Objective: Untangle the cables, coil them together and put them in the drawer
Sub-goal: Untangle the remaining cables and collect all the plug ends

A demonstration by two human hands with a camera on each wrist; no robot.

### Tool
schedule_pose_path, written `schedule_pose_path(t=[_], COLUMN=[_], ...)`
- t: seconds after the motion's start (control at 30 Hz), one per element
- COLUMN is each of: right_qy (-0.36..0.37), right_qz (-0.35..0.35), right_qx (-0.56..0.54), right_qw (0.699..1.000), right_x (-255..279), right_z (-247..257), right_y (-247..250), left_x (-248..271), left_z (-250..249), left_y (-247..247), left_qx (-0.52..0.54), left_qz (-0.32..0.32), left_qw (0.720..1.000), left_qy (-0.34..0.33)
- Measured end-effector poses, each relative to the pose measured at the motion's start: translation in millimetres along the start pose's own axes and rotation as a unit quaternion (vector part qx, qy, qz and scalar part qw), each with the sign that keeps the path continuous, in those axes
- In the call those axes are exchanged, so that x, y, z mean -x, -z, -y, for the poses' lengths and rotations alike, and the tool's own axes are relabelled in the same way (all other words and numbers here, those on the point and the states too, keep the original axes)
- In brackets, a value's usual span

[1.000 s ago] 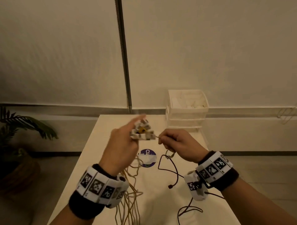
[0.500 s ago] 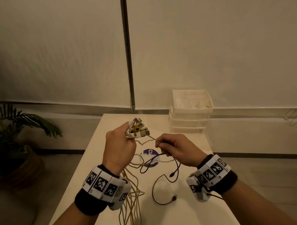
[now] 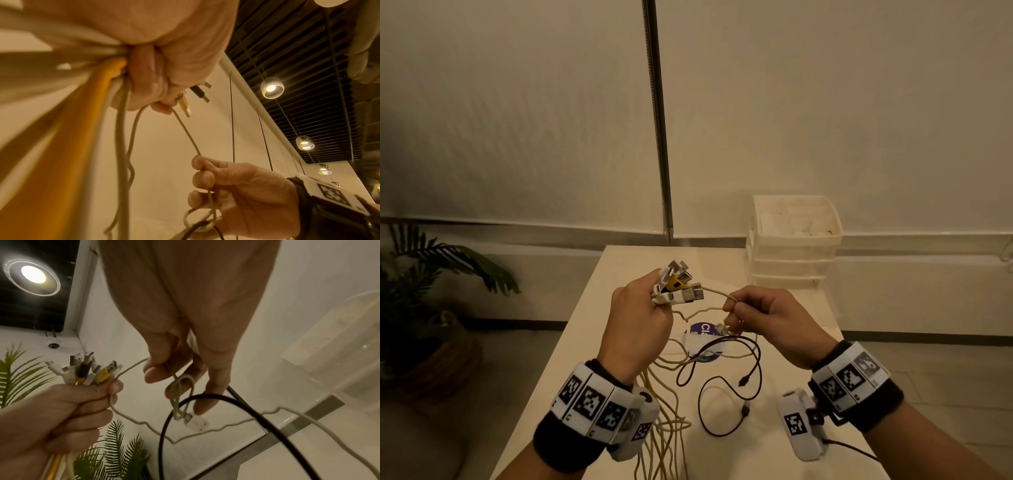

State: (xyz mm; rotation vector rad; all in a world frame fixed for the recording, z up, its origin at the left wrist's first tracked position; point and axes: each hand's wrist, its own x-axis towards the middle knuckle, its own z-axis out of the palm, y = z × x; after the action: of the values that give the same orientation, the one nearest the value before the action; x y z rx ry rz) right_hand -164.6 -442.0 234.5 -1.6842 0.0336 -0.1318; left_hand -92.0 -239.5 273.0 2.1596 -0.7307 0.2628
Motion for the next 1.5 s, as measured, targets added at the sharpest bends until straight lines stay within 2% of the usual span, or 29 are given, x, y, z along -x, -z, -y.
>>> schedule_pose_path(t=[0.17,0.27,0.4,0.53,0.73,0.93,1.07,1.2,1.37,1.5], right_qy=[0.012,-0.008,-0.014,-0.008,0.002,0.036,0.038,0.047,0.024,-0.015], right_qz=[-0.036,-0.046,-0.064,-0.069,-0.090,-0.124,-0.127,-0.178,-0.175,-0.155], right_qx=[-0.067,-0.123,-0.201,-0.219,-0.196,-0.124,-0.120,-0.032,-0.120,-0.135], right_qw=[0.997,0.991,0.977,0.973,0.976,0.984,0.984,0.982,0.977,0.978], right_x=[2,3,6,8,10,9,8,10,11,13], right_z=[-2,0,3,10,17,10,8,9,9,10], right_y=[-2,-4,-8,-13,-16,-23,-30,-32,-33,-28], left_x=[0,0,3,6,5,4,4,5,8,9], left_z=[3,3,2,4,8,8,5,9,8,8], left_y=[-4,-8,-15,-21,-26,-33,-37,-38,-39,-37], left_qx=[0.014,0.023,0.037,0.044,0.065,0.115,0.144,0.133,0.139,0.124], left_qz=[0.021,0.034,0.092,0.150,0.188,0.190,0.193,0.205,0.214,0.204], left_qw=[1.000,0.999,0.995,0.988,0.980,0.975,0.970,0.969,0.966,0.970], left_qy=[-0.007,-0.006,-0.004,0.009,0.007,0.027,0.020,0.033,0.039,0.039])
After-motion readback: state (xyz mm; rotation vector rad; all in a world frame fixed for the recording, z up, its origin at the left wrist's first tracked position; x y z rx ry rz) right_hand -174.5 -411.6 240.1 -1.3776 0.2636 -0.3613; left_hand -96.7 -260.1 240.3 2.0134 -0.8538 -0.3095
